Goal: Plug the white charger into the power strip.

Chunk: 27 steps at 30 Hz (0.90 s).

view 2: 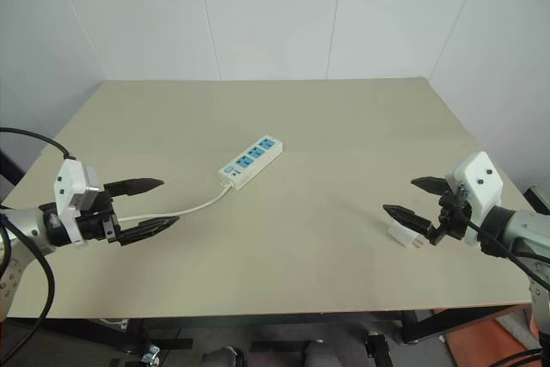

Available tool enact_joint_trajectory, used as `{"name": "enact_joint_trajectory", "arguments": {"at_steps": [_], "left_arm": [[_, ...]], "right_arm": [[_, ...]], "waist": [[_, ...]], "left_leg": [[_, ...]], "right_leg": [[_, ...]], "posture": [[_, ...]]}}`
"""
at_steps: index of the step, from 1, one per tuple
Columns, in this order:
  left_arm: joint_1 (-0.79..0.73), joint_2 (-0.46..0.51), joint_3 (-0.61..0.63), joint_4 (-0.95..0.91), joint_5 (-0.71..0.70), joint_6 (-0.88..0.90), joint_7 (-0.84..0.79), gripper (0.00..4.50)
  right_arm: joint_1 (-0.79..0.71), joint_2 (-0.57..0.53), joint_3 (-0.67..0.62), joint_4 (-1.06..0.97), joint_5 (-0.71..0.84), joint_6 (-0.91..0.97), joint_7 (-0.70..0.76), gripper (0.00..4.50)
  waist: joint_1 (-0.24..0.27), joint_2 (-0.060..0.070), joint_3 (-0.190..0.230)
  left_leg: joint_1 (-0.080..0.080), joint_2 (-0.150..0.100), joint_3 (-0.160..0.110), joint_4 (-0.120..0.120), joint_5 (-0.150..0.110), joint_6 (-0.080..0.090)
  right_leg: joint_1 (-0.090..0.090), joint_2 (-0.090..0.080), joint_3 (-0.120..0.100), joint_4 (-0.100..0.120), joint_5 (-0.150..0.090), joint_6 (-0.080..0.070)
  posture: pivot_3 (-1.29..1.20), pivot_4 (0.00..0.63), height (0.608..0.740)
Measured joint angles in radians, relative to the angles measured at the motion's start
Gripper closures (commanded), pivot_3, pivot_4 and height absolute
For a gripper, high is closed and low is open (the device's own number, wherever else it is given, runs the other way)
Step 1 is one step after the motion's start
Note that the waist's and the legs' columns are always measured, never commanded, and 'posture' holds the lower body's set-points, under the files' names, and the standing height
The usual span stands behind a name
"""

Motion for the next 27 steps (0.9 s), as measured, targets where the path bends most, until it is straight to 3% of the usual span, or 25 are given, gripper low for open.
{"name": "enact_joint_trajectory", "arguments": {"at_steps": [17, 27], "left_arm": [[0.000, -0.020, -0.014, 0.001, -0.002, -0.003, 0.014, 0.02], [-0.309, -0.179, -0.150, 0.225, 0.181, -0.057, 0.256, 0.02]], "right_arm": [[0.015, -0.024, 0.016, 0.003, -0.001, -0.025, 0.000, 0.00], [-0.142, -0.021, 0.162, 0.031, -0.003, -0.047, -0.007, 0.00]], "waist": [[0.000, 0.000, 0.000], [0.003, -0.001, 0.000]], "left_leg": [[0.000, 0.000, 0.000, 0.000, 0.000, 0.000], [0.000, -0.001, 0.000, 0.002, 0.000, 0.000]], "right_leg": [[0.000, 0.000, 0.000, 0.000, 0.000, 0.000], [0.001, 0.000, 0.000, -0.001, 0.001, 0.002]], "posture": [[0.00, 0.150, 0.740], [0.00, 0.150, 0.740]]}}
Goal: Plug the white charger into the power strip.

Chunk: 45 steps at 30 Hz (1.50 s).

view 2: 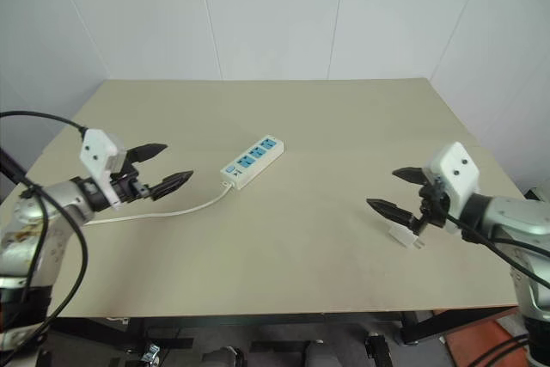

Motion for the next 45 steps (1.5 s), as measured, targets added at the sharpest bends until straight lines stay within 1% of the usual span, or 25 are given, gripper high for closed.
{"name": "enact_joint_trajectory", "arguments": {"at_steps": [6, 12, 16, 20, 24, 30, 38, 45], "left_arm": [[-0.168, -0.153, -0.089, 0.239, 0.105, -0.103, 0.088, 0.02], [-0.258, -0.279, -0.139, 0.488, 0.169, -0.242, 0.107, 0.02], [-0.297, -0.329, -0.147, 0.638, 0.186, -0.326, 0.094, 0.02], [-0.336, -0.372, -0.165, 0.794, 0.233, -0.415, 0.097, 0.02], [-0.380, -0.397, -0.167, 0.936, 0.261, -0.501, 0.111, 0.02], [-0.451, -0.425, -0.166, 1.092, 0.292, -0.580, 0.132, 0.02], [-0.496, -0.444, -0.154, 1.232, 0.319, -0.611, 0.200, 0.02], [-0.519, -0.447, -0.154, 1.270, 0.341, -0.610, 0.204, 0.02]], "right_arm": [[-0.123, 0.003, 0.097, 0.067, -0.012, -0.040, 0.027, 0.00], [-0.158, 0.030, 0.139, 0.090, -0.018, -0.062, 0.025, 0.00], [-0.176, 0.043, 0.151, 0.090, -0.018, -0.064, 0.020, 0.00], [-0.195, 0.050, 0.170, 0.090, -0.017, -0.063, 0.018, 0.00], [-0.199, 0.059, 0.170, 0.090, -0.013, -0.063, 0.017, 0.00], [-0.199, 0.068, 0.170, 0.086, 0.001, -0.062, 0.012, 0.00], [-0.197, 0.068, 0.168, 0.045, 0.005, -0.054, -0.004, 0.00], [-0.190, 0.068, 0.158, 0.018, 0.025, -0.029, -0.016, 0.00]], "waist": [[0.002, 0.000, 0.000], [0.004, 0.000, 0.000], [0.001, 0.000, 0.000], [0.003, -0.001, 0.000], [0.004, -0.001, 0.000], [0.003, -0.001, 0.000], [0.002, -0.001, 0.000], [0.004, -0.001, 0.000]], "left_leg": [[0.000, -0.001, 0.000, 0.000, 0.000, 0.000], [-0.001, -0.001, -0.001, 0.001, 0.000, 0.000], [-0.001, -0.001, -0.001, 0.001, 0.000, 0.000], [-0.001, -0.001, -0.001, 0.001, 0.000, 0.000], [-0.001, -0.001, -0.001, 0.001, 0.000, 0.000], [-0.001, -0.001, -0.001, 0.001, 0.000, 0.000], [-0.001, -0.002, -0.001, 0.001, 0.000, 0.000], [0.000, -0.002, -0.002, 0.001, 0.000, 0.000]], "right_leg": [[0.000, 0.000, 0.000, 0.000, 0.001, 0.000], [0.000, 0.000, 0.000, 0.000, 0.001, 0.000], [0.000, 0.000, 0.000, 0.000, 0.001, 0.000], [0.000, 0.000, 0.000, 0.000, 0.002, 0.001], [0.000, 0.000, 0.000, 0.000, 0.002, 0.001], [0.000, 0.000, 0.000, 0.000, 0.002, 0.001], [0.000, 0.000, 0.000, 0.000, 0.002, 0.001], [0.001, 0.000, 0.000, 0.001, 0.002, 0.001]], "posture": [[0.00, 0.150, 0.740], [0.00, 0.150, 0.740], [0.00, 0.150, 0.740], [0.00, 0.150, 0.740], [0.00, 0.150, 0.740], [0.00, 0.150, 0.740], [0.00, 0.150, 0.740], [0.00, 0.150, 0.740]]}}
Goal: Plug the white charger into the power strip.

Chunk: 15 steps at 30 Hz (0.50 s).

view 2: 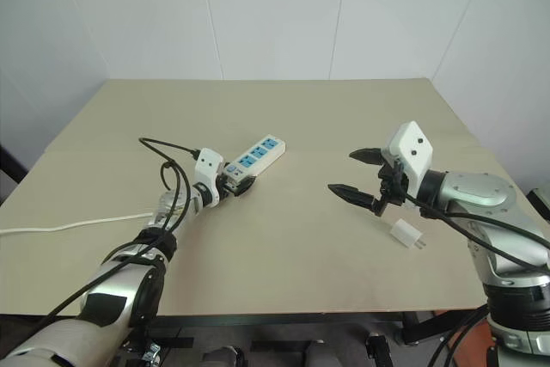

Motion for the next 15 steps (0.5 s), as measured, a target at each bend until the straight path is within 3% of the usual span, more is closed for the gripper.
{"name": "enact_joint_trajectory", "arguments": {"at_steps": [12, 15], "left_arm": [[-0.030, -0.012, 0.001, 0.039, 0.033, 0.021, -0.040, 0.02], [-0.035, -0.015, 0.007, 0.043, 0.031, 0.033, -0.081, 0.58]], "right_arm": [[0.005, 0.000, -0.003, -0.034, 0.017, 0.012, -0.037, 0.00], [0.010, 0.000, -0.006, -0.048, 0.019, 0.015, -0.041, 0.00]], "waist": [[0.008, 0.000, 0.000], [0.013, 0.000, 0.000]], "left_leg": [[0.000, 0.000, 0.000, 0.000, 0.000, 0.000], [0.000, 0.000, 0.000, 0.000, 0.000, 0.000]], "right_leg": [[0.000, 0.000, 0.000, 0.000, 0.000, 0.000], [0.000, 0.000, 0.000, 0.000, 0.000, 0.000]], "posture": [[0.00, 0.150, 0.740], [0.00, 0.150, 0.740]]}}
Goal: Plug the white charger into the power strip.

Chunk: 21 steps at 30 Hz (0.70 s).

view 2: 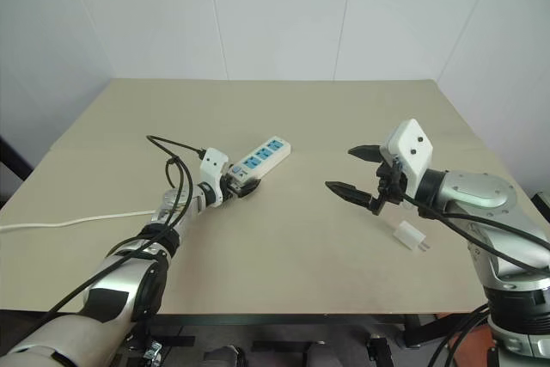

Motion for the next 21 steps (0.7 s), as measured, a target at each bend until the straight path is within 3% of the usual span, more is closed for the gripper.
{"name": "enact_joint_trajectory", "arguments": {"at_steps": [3, 13, 21], "left_arm": [[0.000, -0.004, 0.002, 0.001, 0.001, -0.002, -0.021, 1.21], [0.018, 0.013, -0.031, -0.012, 0.027, -0.074, -0.153, 1.21], [0.131, 0.031, -0.094, -0.191, -0.005, -0.131, -0.565, 1.21]], "right_arm": [[0.003, 0.000, -0.009, -0.002, 0.002, 0.008, -0.001, 0.00], [0.003, -0.006, -0.021, -0.002, 0.019, 0.020, -0.002, 0.00], [0.009, -0.035, -0.034, 0.009, 0.018, 0.020, 0.003, 0.00]], "waist": [[0.006, 0.000, 0.000], [0.008, 0.000, 0.000], [0.009, 0.000, 0.000]], "left_leg": [[0.000, 0.000, 0.000, 0.000, 0.000, 0.000], [0.000, 0.000, 0.000, 0.000, 0.000, 0.000], [-0.002, 0.000, 0.000, 0.000, 0.000, 0.000]], "right_leg": [[0.000, 0.000, 0.000, 0.000, 0.000, 0.000], [0.000, 0.000, 0.000, 0.000, 0.000, 0.000], [-0.001, 0.000, 0.000, 0.000, 0.002, -0.003]], "posture": [[0.00, 0.150, 0.740], [0.00, 0.150, 0.740], [0.00, 0.150, 0.740]]}}
